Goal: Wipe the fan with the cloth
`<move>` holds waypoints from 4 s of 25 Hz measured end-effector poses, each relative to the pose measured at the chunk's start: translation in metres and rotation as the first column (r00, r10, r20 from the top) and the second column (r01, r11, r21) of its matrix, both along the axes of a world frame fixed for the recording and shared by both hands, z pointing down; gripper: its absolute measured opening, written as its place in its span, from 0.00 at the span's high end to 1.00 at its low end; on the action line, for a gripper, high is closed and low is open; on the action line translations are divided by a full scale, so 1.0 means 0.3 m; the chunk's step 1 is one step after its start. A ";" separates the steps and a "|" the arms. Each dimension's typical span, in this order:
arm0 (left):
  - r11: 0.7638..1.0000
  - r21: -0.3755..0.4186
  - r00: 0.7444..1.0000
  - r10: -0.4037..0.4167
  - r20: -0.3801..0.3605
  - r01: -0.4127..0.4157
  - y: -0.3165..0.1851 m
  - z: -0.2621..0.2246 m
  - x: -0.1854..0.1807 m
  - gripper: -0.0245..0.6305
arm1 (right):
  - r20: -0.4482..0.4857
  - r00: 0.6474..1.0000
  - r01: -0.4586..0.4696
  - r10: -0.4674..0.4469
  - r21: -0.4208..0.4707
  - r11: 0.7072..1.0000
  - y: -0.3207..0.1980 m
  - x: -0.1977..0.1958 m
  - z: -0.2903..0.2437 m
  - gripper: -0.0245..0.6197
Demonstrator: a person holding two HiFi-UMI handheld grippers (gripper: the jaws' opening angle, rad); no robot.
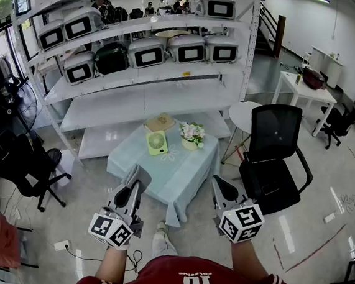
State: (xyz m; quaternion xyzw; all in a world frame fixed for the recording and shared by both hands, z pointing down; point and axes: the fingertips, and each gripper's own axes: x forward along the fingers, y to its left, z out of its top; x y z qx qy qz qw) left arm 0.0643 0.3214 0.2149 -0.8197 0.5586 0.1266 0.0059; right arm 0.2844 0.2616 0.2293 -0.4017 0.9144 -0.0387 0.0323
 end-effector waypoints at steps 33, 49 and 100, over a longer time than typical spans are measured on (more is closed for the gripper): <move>0.997 -0.072 0.998 -0.033 -0.054 0.029 -0.159 0.084 -0.182 0.93 | 0.095 0.991 0.091 -0.091 0.008 0.996 -0.168 -0.170 -0.026 0.96; 0.987 -0.152 0.996 0.038 -0.083 -0.050 -0.637 0.164 -0.398 0.93 | 0.042 0.992 0.116 -0.115 -0.025 0.993 -0.639 -0.428 -0.015 0.96; 0.823 -0.431 0.929 0.331 -0.164 -0.369 -1.443 0.663 -0.555 0.93 | -0.038 0.997 0.051 -0.066 -0.295 0.954 -1.240 -0.878 0.477 0.95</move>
